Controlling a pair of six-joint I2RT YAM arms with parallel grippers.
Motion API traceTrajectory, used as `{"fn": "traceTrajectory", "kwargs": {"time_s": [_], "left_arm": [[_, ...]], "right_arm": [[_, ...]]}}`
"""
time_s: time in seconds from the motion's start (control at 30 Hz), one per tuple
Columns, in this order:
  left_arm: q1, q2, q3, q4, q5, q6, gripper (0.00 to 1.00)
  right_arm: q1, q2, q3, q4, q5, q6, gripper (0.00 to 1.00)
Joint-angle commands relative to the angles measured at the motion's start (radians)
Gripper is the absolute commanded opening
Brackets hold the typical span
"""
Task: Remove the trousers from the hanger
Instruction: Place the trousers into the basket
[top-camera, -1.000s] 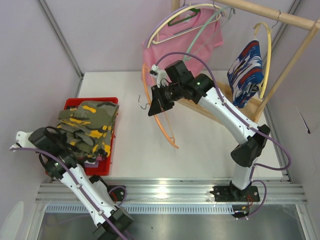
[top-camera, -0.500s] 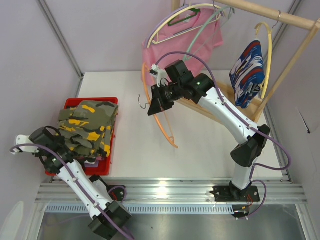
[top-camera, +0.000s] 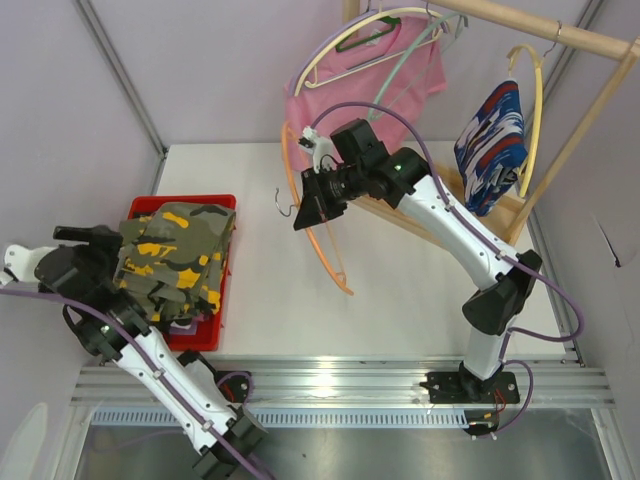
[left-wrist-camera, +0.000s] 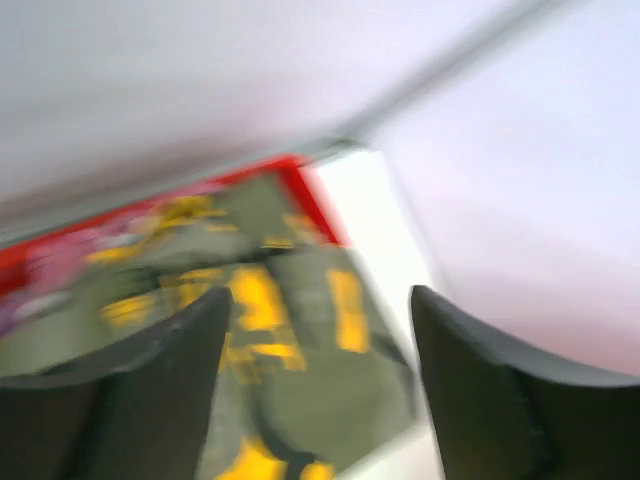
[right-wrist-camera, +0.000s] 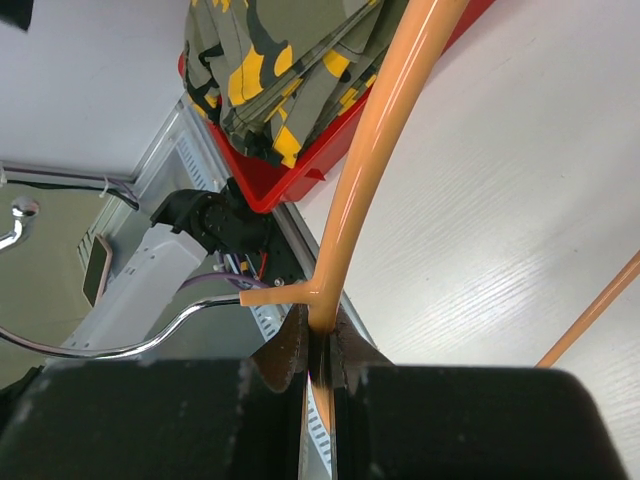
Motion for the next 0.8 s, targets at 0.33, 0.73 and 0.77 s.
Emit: {"fn": "traceTrajectory", "kwargs": {"time_s": [0.33, 0.73, 0.77], "left_arm": [[-0.272, 0.252, -0.113, 0.356, 0.298, 0.064, 0.61], [-0.246, 0.382, -0.156, 0.153, -0.033, 0.051, 0.97], [-0.246, 0.373, -0.154, 0.155, -0.034, 0.054, 0.99]], "right_arm": [[0.048, -0.233, -0.102, 0.194, 0.103, 0.026, 0.00], [0.043, -0.414, -0.242, 0.216, 0.313, 0.087, 0.00], [0.040, -0.417, -0.247, 0.215, 0.317, 0.089, 0.00]]}}
